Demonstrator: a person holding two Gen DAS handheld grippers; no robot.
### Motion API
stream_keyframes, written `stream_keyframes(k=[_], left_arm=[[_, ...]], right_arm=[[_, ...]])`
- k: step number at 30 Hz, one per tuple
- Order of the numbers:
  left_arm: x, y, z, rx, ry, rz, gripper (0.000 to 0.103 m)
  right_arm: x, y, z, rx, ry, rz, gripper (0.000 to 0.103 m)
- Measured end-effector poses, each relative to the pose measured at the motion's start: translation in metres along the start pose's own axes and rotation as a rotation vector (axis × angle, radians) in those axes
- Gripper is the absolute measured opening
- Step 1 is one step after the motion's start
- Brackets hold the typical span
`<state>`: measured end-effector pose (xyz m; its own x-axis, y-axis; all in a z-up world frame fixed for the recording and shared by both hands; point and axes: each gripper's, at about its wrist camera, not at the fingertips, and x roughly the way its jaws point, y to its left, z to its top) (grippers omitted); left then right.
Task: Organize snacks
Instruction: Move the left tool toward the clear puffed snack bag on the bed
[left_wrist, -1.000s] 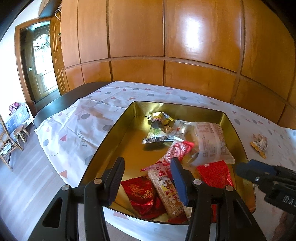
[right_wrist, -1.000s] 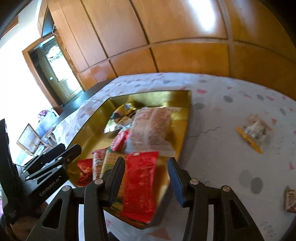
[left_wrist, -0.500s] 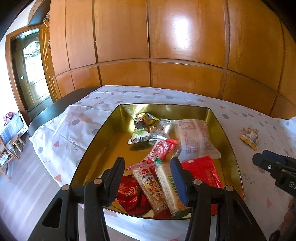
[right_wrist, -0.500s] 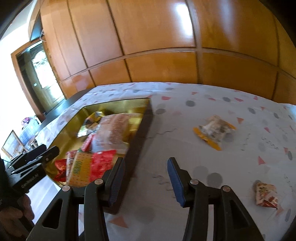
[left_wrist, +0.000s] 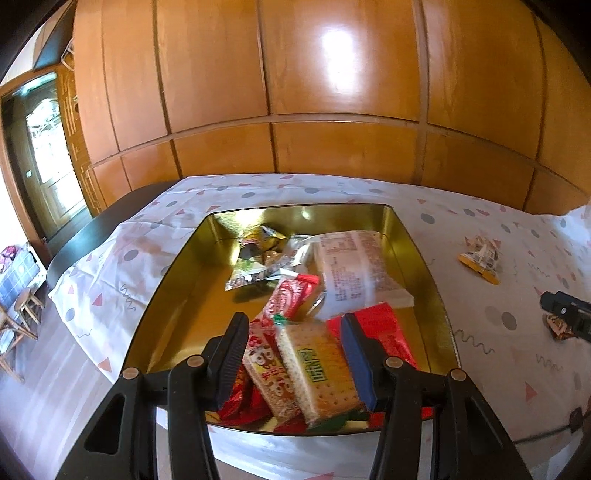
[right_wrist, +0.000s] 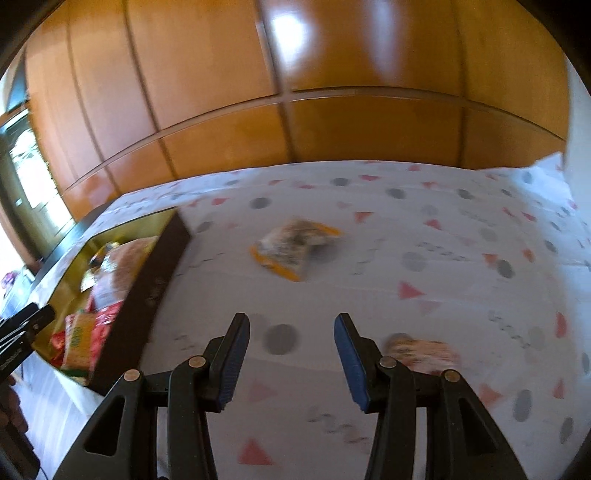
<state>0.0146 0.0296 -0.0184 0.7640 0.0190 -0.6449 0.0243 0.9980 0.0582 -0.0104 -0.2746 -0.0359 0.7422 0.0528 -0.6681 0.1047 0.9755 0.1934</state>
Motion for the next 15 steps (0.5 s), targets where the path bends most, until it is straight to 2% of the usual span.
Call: stream_keyframes(k=[15], left_arm=[[0.002, -0.044, 0.012, 0.115, -0.010, -0.056, 0.052]], right_arm=[[-0.013, -0.082, 0.003, 0.148, -0.066, -0.171, 0.049]])
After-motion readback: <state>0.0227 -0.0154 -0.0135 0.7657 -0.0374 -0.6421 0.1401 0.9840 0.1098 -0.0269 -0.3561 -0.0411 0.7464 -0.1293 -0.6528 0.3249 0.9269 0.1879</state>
